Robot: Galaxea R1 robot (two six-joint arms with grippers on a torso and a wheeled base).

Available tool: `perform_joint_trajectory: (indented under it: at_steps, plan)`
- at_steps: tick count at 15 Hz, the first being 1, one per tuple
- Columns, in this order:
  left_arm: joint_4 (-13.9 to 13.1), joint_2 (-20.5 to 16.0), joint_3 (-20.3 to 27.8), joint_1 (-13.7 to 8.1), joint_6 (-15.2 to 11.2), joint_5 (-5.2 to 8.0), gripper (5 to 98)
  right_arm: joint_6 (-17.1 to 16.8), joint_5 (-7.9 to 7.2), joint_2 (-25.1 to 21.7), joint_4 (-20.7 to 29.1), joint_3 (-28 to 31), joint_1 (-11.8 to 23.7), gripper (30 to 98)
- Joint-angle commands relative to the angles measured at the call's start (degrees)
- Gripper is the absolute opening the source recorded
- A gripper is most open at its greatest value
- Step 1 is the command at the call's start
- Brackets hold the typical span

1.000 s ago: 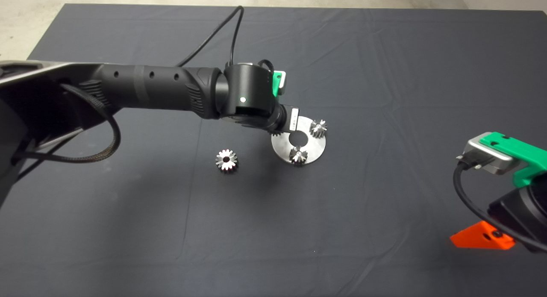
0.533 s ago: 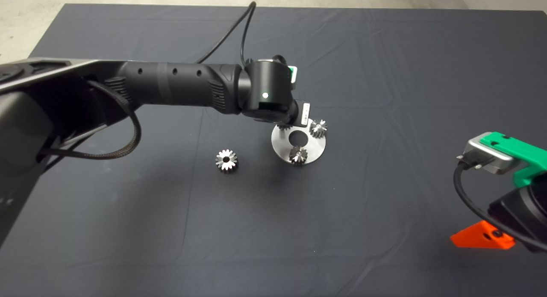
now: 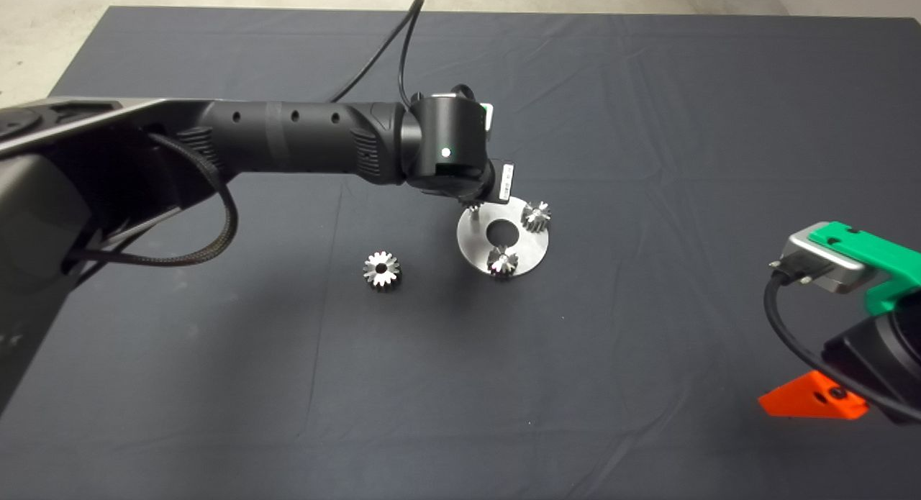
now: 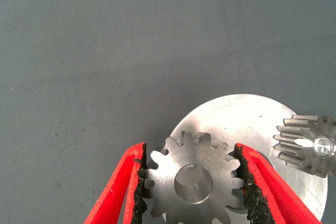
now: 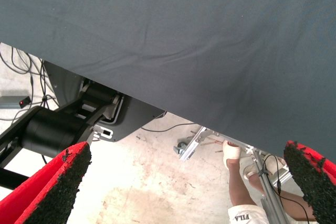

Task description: Remove an incorrectly installed larger gear and replace it with the correct smaller gear

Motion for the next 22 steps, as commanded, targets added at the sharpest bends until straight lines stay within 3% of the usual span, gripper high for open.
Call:
perform_joint_trajectory:
  at_steps: [1,22]
  plan:
    - [1.41,-0.12,0.76,-1.38,0.18,0.12,38.5,0.04,0.11,-0.07,1.31,0.15,0.74,96.8]
    - [2.72,0.03,0.23,-1.03,-0.35,0.12,38.5,0.04,0.11,-0.16,1.31,0.15,0.74,96.8]
